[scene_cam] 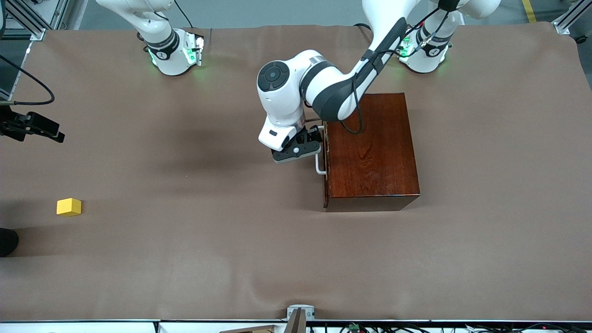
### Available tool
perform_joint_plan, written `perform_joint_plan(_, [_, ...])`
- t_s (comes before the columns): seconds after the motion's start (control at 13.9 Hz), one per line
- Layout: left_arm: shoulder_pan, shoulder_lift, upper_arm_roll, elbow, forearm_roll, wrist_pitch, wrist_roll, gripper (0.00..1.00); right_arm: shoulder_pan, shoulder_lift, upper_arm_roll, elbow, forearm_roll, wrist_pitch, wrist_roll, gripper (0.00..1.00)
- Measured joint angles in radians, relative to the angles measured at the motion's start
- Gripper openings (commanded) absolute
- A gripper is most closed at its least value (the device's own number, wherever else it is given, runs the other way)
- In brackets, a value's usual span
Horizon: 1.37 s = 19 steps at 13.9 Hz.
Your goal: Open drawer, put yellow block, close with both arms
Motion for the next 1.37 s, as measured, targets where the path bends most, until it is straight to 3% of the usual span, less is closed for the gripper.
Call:
perform_joint_plan(1.01, [-0.013,0.091,0.003,-0.001,0.016,-0.044,0.058,1.00,-0.001,0.001,-0.004,0.000,0.000,-0.002,-0.001,1.00])
perform_joint_plan(1.37, [-0.030,0.091,0.002,0.002,0.018,-0.005,-0.045,1.00,0.000,0.001,0.002,0.000,0.001,-0.001,-0.001,1.00])
